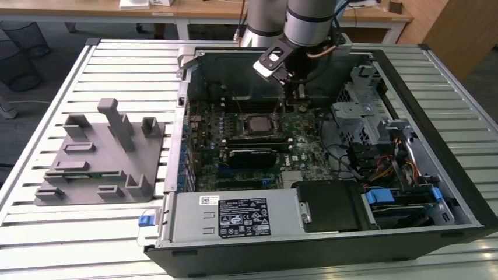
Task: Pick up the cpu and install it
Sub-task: 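Close the cpu cover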
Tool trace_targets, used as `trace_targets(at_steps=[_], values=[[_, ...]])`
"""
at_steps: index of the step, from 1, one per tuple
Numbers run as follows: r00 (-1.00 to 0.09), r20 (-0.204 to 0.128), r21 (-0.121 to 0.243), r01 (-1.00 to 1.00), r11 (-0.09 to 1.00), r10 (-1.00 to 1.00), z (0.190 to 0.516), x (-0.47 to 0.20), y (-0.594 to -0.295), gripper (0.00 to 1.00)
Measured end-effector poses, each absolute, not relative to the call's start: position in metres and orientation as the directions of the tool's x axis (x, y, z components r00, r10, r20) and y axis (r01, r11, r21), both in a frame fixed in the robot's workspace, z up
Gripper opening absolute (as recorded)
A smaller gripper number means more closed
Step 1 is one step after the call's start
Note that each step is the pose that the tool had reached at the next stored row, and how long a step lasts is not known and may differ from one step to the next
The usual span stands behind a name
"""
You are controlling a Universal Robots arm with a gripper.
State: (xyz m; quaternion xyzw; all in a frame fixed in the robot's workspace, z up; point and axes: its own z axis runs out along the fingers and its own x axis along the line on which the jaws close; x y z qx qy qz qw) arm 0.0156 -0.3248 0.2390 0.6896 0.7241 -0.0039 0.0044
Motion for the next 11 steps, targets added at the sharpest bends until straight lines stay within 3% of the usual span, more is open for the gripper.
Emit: trace_targets(at_steps=[11], values=[[-0.049, -0.012, 0.000, 0.999, 0.049, 0.999, 0.2389, 0.0061, -0.3247, 0.11]])
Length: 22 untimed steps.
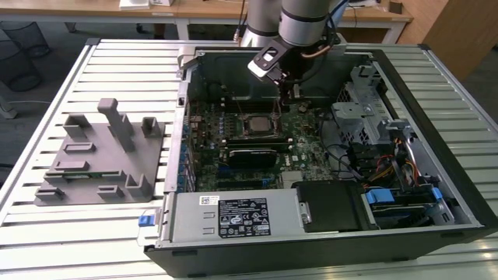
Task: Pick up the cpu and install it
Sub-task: 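Close the cpu cover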
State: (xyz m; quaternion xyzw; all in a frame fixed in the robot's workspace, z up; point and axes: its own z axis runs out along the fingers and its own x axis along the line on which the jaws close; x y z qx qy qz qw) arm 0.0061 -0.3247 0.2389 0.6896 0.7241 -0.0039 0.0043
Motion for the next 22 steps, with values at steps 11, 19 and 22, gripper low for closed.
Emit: trace_targets(at_steps=[11, 19, 22], values=[[-0.049, -0.012, 0.000, 0.999, 0.049, 0.999, 0.238, -0.006, -0.325, 0.11], [-0.049, -0.012, 0.000, 0.999, 0.049, 0.999, 0.237, -0.019, -0.325, 0.11], [-0.049, -0.012, 0.000, 0.999, 0.049, 0.999, 0.236, -0.023, -0.325, 0.11]])
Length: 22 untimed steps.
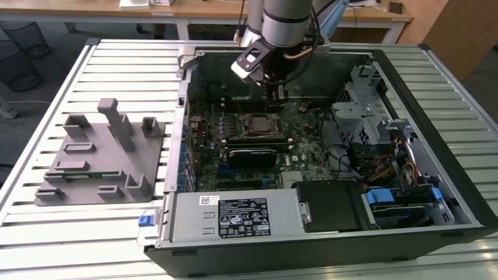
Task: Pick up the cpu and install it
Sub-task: 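Close the cpu cover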
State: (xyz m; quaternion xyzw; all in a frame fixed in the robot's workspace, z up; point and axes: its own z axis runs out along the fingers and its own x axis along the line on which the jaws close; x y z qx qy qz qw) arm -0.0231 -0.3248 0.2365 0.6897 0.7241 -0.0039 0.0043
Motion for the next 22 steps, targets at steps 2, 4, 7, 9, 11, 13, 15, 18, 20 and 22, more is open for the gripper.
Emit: trace_targets(at_steps=[2, 4, 7, 9, 11, 13, 15, 18, 20, 22], values=[[-0.049, -0.012, 0.000, 0.999, 0.049, 0.999, 0.2362, -0.0240, -0.3248, 0.11], [-0.049, -0.012, 0.000, 0.999, 0.049, 0.999, 0.2359, -0.0249, -0.3248, 0.11], [-0.049, -0.012, 0.000, 0.999, 0.049, 0.999, 0.2357, -0.0260, -0.3248, 0.11], [-0.049, -0.012, 0.000, 0.999, 0.049, 0.999, 0.2357, -0.0260, -0.3248, 0.11], [-0.049, -0.012, 0.000, 0.999, 0.049, 0.999, 0.2357, -0.0260, -0.3248, 0.11], [-0.049, -0.012, 0.000, 0.999, 0.049, 0.999, 0.2357, -0.0261, -0.3248, 0.11], [-0.049, -0.012, 0.000, 0.999, 0.049, 0.999, 0.2357, -0.0266, -0.3247, 0.11], [-0.049, -0.012, 0.000, 0.999, 0.049, 0.999, 0.2355, -0.0280, -0.3247, 0.11], [-0.049, -0.012, 0.000, 0.999, 0.049, 0.999, 0.2355, -0.0292, -0.3247, 0.11], [-0.049, -0.012, 0.000, 0.999, 0.049, 0.999, 0.2354, -0.0302, -0.3247, 0.11]])
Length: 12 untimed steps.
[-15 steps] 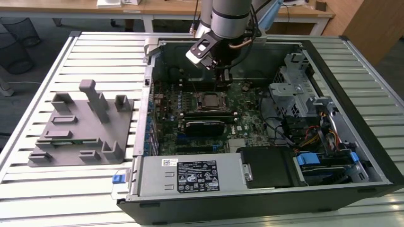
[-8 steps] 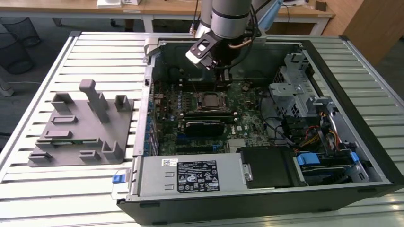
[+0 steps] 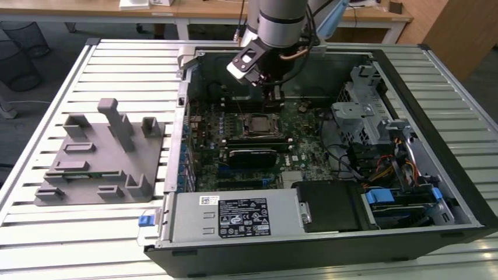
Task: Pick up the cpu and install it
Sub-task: 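Close the cpu cover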
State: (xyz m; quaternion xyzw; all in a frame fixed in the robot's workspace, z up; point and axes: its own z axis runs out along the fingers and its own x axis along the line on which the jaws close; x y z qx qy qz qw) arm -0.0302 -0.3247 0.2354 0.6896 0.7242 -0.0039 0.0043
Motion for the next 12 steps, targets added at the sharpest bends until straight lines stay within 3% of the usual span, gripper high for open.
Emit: trace_targets(at_steps=[12], values=[[-0.049, -0.012, 0.000, 0.999, 0.049, 0.999, 0.230, -0.043, -0.325, 0.11]])
